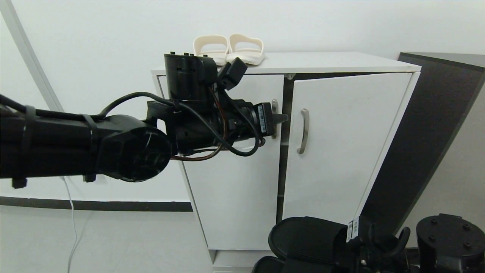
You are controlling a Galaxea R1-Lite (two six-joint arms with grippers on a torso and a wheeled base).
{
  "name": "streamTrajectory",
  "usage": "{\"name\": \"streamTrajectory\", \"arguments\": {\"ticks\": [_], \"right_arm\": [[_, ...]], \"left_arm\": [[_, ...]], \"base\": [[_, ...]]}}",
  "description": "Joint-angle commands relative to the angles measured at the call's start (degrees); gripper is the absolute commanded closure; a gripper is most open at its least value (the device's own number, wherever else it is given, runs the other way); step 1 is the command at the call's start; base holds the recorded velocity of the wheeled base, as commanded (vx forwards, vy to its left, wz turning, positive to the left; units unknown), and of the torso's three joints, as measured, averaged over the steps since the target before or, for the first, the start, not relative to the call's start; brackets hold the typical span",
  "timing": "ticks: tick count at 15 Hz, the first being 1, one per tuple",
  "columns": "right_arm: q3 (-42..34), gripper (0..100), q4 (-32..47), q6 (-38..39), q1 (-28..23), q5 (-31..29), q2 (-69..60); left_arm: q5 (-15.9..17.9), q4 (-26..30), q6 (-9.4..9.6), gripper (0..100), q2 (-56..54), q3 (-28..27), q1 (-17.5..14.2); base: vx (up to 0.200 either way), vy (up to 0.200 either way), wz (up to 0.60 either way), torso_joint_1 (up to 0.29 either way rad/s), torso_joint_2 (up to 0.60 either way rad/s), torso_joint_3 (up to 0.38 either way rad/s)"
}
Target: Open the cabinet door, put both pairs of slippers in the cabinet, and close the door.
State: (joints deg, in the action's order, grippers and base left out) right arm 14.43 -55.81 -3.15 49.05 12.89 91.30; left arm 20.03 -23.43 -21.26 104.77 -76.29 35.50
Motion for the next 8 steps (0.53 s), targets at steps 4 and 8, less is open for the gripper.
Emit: {"name": "streamTrajectory", "arguments": {"ticks": [4,8], "right_arm": [[0.07,100,-0.09,-0.02,0.08,-0.05,0.2],[0.07,100,-0.09,-0.11,0.08,-0.14,0.2]], "left_arm": [[-0.08,-0.04,-0.98,100,5.19,-5.45,-2.19],[-0.34,0.05,-1.15,100,9.14,-10.28,-2.45]], "base": [[0.0,0.0,0.0,0.0,0.0,0.0],[0.0,0.0,0.0,0.0,0.0,0.0]]}}
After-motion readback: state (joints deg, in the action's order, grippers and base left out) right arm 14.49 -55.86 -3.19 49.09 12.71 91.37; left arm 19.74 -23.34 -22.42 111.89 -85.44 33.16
